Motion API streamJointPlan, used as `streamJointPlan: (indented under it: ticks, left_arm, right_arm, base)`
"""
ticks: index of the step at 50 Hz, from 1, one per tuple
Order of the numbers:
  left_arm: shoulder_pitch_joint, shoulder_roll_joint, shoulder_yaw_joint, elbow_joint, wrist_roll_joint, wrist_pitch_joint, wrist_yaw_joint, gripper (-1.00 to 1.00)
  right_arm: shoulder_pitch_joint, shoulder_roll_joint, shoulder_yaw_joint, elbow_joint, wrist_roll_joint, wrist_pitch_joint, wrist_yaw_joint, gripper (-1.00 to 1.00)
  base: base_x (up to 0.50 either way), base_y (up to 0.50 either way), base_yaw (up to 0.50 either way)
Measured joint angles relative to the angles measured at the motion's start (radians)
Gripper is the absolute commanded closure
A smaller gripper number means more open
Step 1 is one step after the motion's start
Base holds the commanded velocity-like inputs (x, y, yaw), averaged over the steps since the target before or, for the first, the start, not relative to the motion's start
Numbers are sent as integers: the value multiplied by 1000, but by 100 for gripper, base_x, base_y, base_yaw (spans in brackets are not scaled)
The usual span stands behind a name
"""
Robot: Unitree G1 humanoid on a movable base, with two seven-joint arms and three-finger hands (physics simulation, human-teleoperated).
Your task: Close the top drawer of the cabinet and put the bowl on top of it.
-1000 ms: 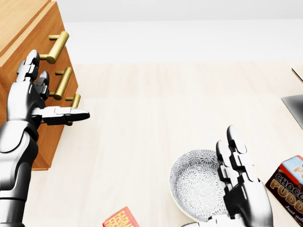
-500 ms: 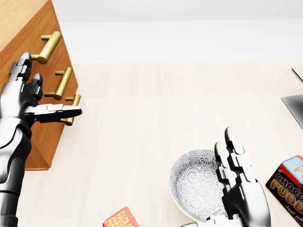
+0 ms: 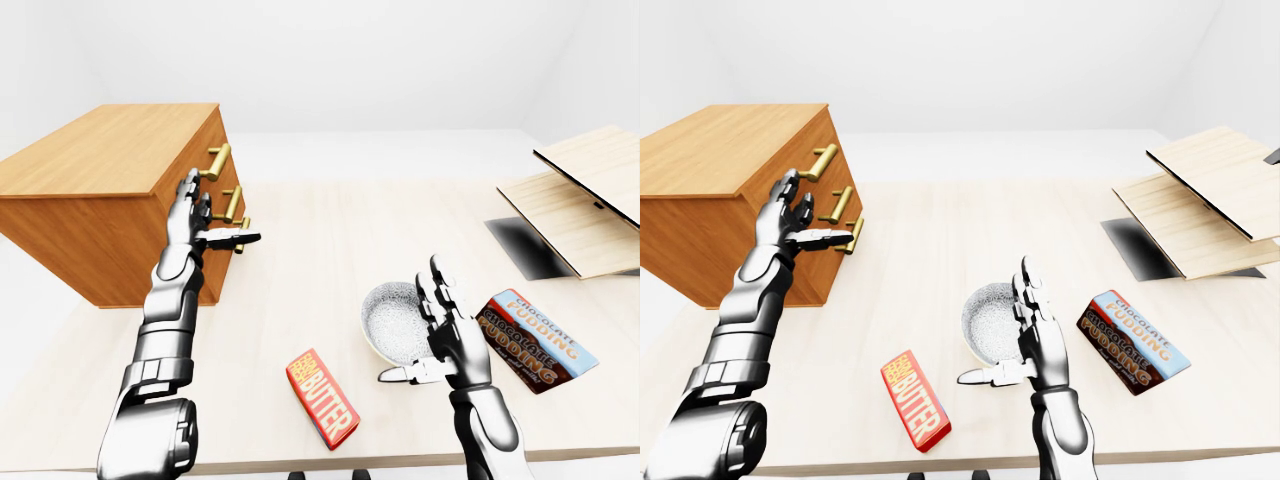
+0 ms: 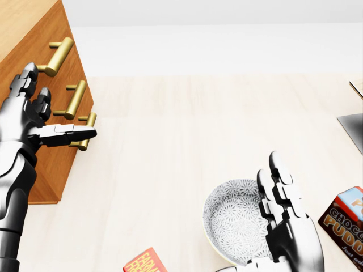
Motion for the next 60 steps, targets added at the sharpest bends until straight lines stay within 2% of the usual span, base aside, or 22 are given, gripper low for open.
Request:
streamJointPlan:
  ticks: [12,27,38,48,60]
  left_arm:
    - [36,-10,-4,-46,-2,0,24,-100]
    - [202,-54,9,-255,32,0,33,-100]
    - [364,-120,-3,-494,77,0,-6,-100]
    - [519,-195,-46,-703,130,0,-53,-100]
    - [648,-255,-96,-823,168,0,-104,-100]
  right_arm:
    - [-1,0,-2,-1,1,0,0,-100]
    - [-3,0,-1,3,1,0,-1,-100]
    - [-7,0,-1,8,0,0,-2,-100]
    - [-5,0,-3,5,3,0,0,-100]
    - [-1,1,-4,1,5,0,2,-100]
  base:
    - [0,0,0]
    - [0,0,0]
    - [0,0,0]
    - [0,0,0]
    - [0,0,0]
